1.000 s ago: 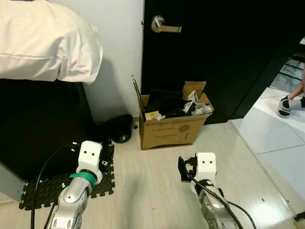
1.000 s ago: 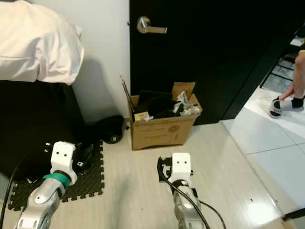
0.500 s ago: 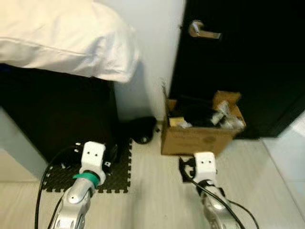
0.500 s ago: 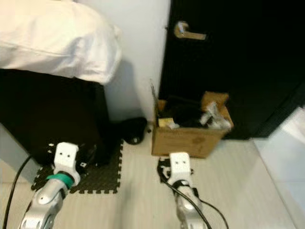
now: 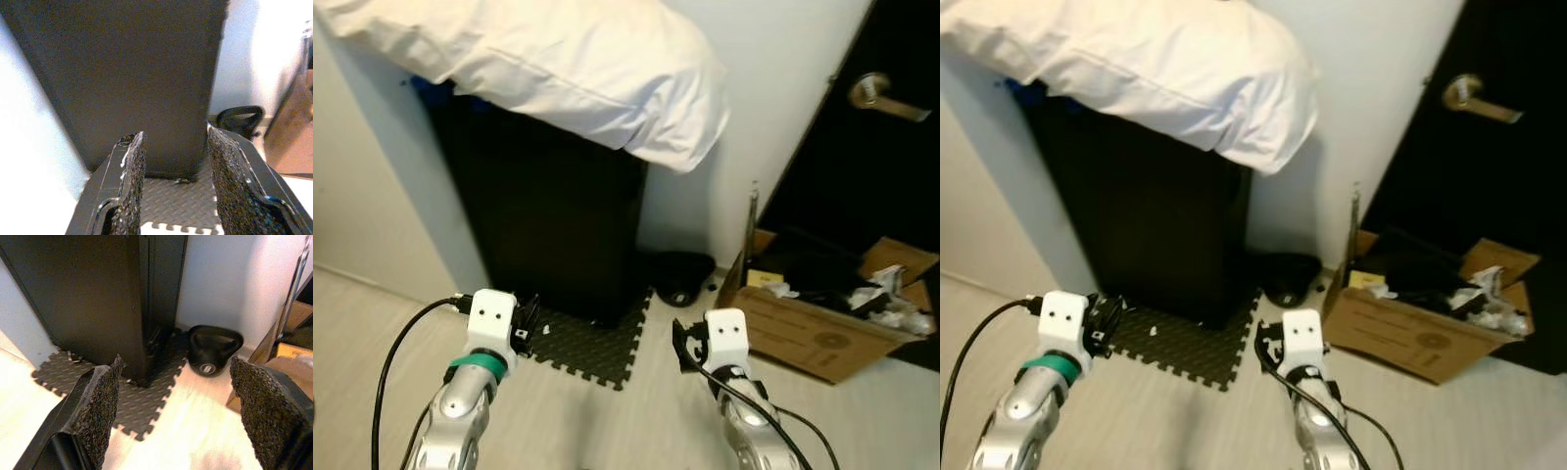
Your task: Clean up the room
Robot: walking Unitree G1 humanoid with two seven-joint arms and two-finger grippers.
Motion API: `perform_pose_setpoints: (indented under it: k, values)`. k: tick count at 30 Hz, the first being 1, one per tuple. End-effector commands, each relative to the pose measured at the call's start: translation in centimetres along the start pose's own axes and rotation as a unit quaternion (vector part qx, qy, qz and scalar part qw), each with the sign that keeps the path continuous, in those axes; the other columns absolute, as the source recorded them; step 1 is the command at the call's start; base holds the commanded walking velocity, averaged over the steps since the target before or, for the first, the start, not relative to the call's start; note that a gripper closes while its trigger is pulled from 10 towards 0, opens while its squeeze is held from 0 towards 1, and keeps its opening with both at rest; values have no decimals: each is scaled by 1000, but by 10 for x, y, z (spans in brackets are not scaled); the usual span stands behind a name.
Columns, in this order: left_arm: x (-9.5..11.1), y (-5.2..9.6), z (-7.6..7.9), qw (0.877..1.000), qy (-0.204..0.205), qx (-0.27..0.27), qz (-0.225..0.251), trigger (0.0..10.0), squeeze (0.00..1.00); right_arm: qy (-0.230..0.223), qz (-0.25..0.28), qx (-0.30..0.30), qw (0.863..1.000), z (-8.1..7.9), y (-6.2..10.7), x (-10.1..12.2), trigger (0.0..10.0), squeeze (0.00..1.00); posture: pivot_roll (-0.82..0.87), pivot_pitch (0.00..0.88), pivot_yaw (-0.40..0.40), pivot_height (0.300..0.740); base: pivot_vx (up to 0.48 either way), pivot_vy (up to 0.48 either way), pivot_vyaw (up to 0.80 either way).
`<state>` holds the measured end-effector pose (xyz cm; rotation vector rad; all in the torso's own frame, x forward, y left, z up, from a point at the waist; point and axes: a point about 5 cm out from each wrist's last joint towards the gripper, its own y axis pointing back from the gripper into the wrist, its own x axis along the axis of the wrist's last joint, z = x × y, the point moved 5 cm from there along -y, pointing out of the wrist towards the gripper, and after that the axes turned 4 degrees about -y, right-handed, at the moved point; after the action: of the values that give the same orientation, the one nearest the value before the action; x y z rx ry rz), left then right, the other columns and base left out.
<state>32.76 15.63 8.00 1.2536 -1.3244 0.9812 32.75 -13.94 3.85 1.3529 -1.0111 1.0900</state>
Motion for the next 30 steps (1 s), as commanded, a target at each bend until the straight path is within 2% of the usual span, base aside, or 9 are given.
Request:
perform_pose_setpoints:
  k: [1,19,24,28,29,30]
  values:
    - [-8,3,-3,1000,-6,4,-15,10000,0,1,-9,-2,1000,0,1,-5,10000,0,48,0,15,740,0,0,800]
    - [-23,2,-5,998,-19,21,-58,10000,0,5,-13,1,1000,0,-1,-7,10000,0,48,0,8,740,0,0,800]
    - [-29,3,-7,996,-44,24,-78,10000,0,7,-15,2,1000,-1,-1,-7,10000,0,50,0,6,740,0,0,800]
    - [-35,4,-8,994,-33,27,-97,10000,0,7,-15,2,1000,-1,-1,-7,10000,0,52,0,4,740,0,0,800]
    - [-38,5,-10,994,-10,35,-108,10000,0,6,-15,2,1000,-1,-1,-7,10000,0,52,0,4,740,0,0,800]
    - [-38,5,-10,994,-10,35,-108,10000,0,6,-15,2,1000,-1,-1,-7,10000,0,52,0,4,740,0,0,800]
